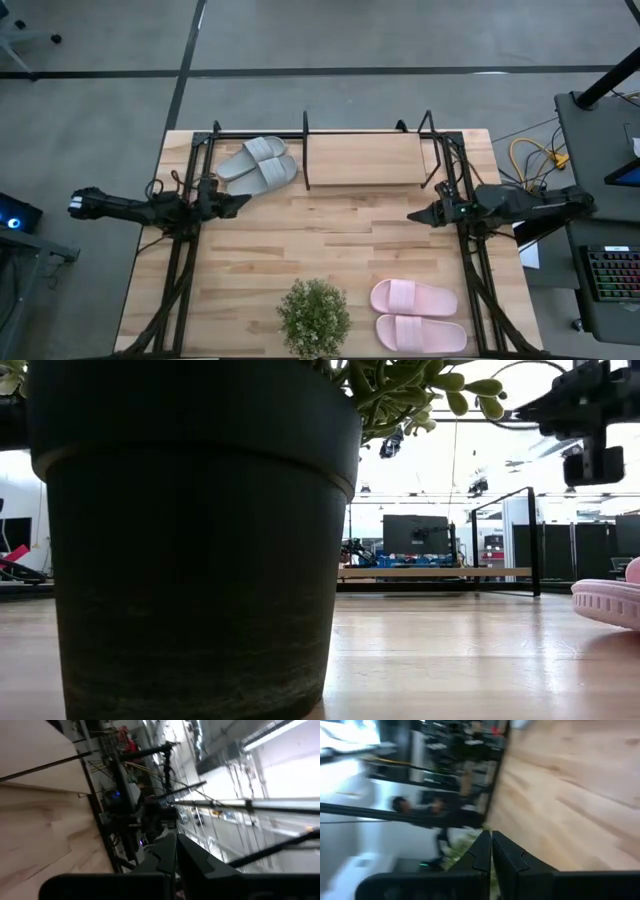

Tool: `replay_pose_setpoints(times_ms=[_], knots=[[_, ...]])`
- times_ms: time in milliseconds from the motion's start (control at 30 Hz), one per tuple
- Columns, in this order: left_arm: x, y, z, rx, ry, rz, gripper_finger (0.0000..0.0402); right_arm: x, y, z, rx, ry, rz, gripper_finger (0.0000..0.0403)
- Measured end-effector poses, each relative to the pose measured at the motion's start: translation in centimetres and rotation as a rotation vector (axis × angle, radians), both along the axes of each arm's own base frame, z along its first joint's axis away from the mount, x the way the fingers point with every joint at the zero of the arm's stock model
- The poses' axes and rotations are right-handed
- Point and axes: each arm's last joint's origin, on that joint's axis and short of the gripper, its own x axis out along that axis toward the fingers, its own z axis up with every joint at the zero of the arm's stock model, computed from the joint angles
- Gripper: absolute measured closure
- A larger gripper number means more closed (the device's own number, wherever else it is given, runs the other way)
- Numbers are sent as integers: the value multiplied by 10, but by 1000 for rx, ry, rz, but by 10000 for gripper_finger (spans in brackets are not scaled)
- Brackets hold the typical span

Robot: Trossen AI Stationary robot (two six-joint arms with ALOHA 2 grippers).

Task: Pick and place slides into the shelf
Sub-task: Put the top pink slipper on the shelf

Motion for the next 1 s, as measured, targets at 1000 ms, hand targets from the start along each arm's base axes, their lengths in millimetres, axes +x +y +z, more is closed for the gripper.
replay_pose_setpoints(times_ms=[1000], knots=[[1, 1, 0, -17, 7, 23, 402, -5, 52, -1, 47, 44, -24, 394]])
